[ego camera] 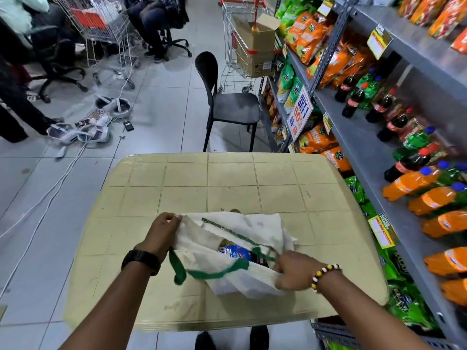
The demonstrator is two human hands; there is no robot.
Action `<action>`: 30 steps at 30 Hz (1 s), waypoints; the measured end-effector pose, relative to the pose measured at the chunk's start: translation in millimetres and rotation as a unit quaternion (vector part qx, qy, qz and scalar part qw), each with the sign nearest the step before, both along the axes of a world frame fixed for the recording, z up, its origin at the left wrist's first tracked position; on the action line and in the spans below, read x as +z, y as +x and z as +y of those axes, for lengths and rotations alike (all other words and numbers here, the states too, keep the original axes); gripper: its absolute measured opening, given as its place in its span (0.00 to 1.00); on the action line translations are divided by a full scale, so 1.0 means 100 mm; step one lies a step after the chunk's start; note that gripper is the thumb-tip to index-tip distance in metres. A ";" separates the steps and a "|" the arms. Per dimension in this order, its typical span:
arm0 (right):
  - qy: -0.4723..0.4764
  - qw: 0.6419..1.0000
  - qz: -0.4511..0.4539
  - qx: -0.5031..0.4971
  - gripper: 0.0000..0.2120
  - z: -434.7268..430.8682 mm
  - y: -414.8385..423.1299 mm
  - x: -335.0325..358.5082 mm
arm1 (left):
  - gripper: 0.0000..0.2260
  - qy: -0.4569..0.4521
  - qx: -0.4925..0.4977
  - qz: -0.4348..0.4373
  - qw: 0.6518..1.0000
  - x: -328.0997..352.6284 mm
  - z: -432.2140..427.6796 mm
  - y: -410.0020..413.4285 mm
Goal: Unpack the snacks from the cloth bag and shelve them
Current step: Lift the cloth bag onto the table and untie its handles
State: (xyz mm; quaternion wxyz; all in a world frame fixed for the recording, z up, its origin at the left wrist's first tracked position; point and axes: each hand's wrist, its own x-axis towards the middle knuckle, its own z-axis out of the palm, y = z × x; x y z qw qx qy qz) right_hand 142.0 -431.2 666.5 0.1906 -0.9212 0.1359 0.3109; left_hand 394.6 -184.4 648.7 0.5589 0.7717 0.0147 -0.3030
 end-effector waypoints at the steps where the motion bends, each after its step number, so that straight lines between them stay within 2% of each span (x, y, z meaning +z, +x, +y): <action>1: 0.000 0.999 0.039 -0.009 0.12 -0.03 -0.08 0.01 | 0.08 0.009 -0.004 0.002 1.000 -0.04 0.05 -0.01; 3: 0.029 0.993 0.108 -0.032 0.10 -0.04 -0.18 0.07 | 0.09 0.038 -0.013 0.008 0.999 -0.12 0.15 -0.05; 4: 0.046 0.987 0.146 -0.046 0.14 -0.02 -0.20 0.10 | 0.09 0.051 -0.017 0.020 0.998 -0.14 0.19 -0.08; 6: 0.061 0.972 0.218 -0.069 0.30 0.00 -0.21 0.13 | 0.09 0.091 -0.034 0.041 0.994 -0.18 0.26 -0.10; 8: 0.065 0.961 0.240 -0.120 0.37 0.01 -0.22 0.10 | 0.09 0.195 -0.095 0.007 0.976 -0.19 0.35 -0.11; 10: 0.070 0.957 0.185 -0.214 0.34 0.04 -0.18 0.04 | 0.09 0.308 -0.142 -0.055 0.939 -0.16 0.41 -0.16; 12: 0.032 0.949 0.054 -0.308 0.29 0.03 -0.11 -0.05 | 0.10 0.350 -0.154 -0.103 0.918 -0.11 0.43 -0.26; 15: -0.048 0.908 -0.107 -0.402 0.28 -0.03 0.00 -0.11 | 0.01 0.276 -0.165 -0.209 0.923 -0.03 0.39 -0.40; 16: -0.071 0.900 -0.136 -0.407 0.28 -0.06 0.03 -0.10 | 0.06 0.242 -0.182 -0.246 0.921 -0.03 0.39 -0.43; 18: -0.128 0.894 -0.177 -0.391 0.27 -0.14 0.09 -0.06 | 0.14 0.214 -0.252 -0.290 0.898 -0.02 0.41 -0.46; 19: -0.162 0.893 -0.191 -0.374 0.26 -0.19 0.11 -0.04 | 0.15 0.228 -0.301 -0.303 0.875 -0.02 0.43 -0.46; 22: -0.247 0.899 -0.202 -0.299 0.27 -0.35 0.23 0.05 | 0.23 0.341 -0.412 -0.296 0.791 -0.10 0.46 -0.39; 23: -0.271 0.902 -0.195 -0.275 0.28 -0.39 0.29 0.08 | 0.25 0.365 -0.401 -0.287 0.789 -0.12 0.46 -0.34; 26: -0.314 0.912 -0.163 -0.209 0.30 -0.47 0.49 0.14 | 0.22 0.366 -0.294 -0.276 0.839 -0.16 0.43 -0.19; 30: -0.307 0.937 -0.137 -0.093 0.35 -0.45 0.64 0.08 | 0.41 0.400 -0.234 -0.230 0.856 -0.19 0.43 -0.01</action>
